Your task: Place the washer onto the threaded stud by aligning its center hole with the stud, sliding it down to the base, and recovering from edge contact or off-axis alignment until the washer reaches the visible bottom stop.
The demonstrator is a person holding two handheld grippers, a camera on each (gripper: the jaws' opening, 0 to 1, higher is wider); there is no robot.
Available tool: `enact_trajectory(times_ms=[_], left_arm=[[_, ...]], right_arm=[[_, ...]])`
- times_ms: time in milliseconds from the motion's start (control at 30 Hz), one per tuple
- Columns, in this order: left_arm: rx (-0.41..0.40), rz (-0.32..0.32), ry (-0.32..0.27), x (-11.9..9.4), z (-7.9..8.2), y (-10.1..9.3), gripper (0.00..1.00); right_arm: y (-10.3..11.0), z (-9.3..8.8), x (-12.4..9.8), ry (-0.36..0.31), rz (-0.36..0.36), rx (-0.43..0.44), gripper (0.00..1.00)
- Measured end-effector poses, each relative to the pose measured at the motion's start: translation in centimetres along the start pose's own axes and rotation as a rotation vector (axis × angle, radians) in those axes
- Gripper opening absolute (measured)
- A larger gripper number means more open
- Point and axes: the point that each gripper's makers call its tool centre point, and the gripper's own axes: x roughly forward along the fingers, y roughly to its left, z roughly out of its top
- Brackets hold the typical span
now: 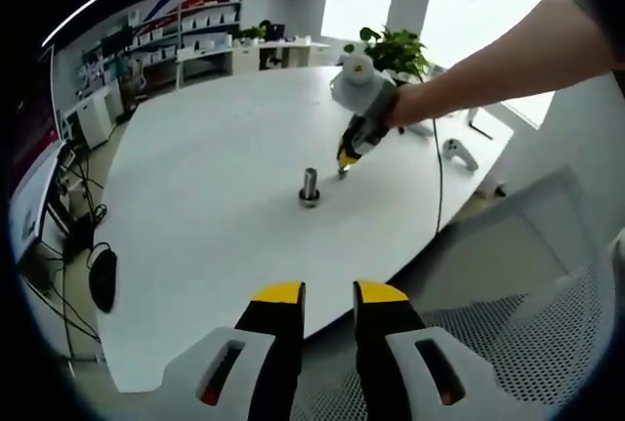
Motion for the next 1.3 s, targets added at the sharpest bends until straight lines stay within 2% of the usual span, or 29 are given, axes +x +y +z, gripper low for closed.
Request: enact_trajectory(times_ms=[67, 367, 600, 667, 767, 867, 967, 1100, 1300], left_arm=[[-0.002, 0.004, -0.001, 0.0, 0.0, 0.1, 0.17], [-0.004, 0.009, -0.004, 0.0, 0.1, 0.2, 0.17], [0.0, 0.007, 0.006, 0.0, -0.1, 0.2, 0.17], [-0.001, 0.009, 0.005, 0.0, -0.1, 0.2, 0.17], [0.0, 0.008, -0.001, 0.0, 0.1, 0.2, 0.17], [0.003, 0.002, 0.003, 0.0, 0.0, 0.1, 0.17], [0.003, -0.001, 0.0, 0.0, 0.0, 0.0, 0.17], [0.005, -0.006, -0.008, 0.0, 0.2, -0.1, 0.17], [-0.001, -0.016, -0.028, -0.2, 0.5, -0.3, 0.17]], right_arm=[[-0.1, -0.2, 0.3, 0.011, -0.004, -0.008, 0.1], [-1.2, -0.4, -0.7, -0.035, -0.017, 0.054, 0.12], [-1.9, 0.0, -1.7, -0.113, -0.037, 0.126, 0.18], [-1.8, 0.5, -2.3, -0.158, -0.034, 0.17, 0.18], [-1.9, 1.2, -3.9, -0.252, -0.062, 0.199, 0.21], [-1.7, 1.1, -5.5, -0.302, -0.095, 0.199, 0.26], [-1.2, 1.2, -7.0, -0.371, -0.076, 0.275, 0.26], [-1.0, 1.1, -10.0, -0.47, -0.095, 0.345, 0.27], [0.4, -1.0, -13.4, -0.52, -0.104, 0.381, 0.3]])
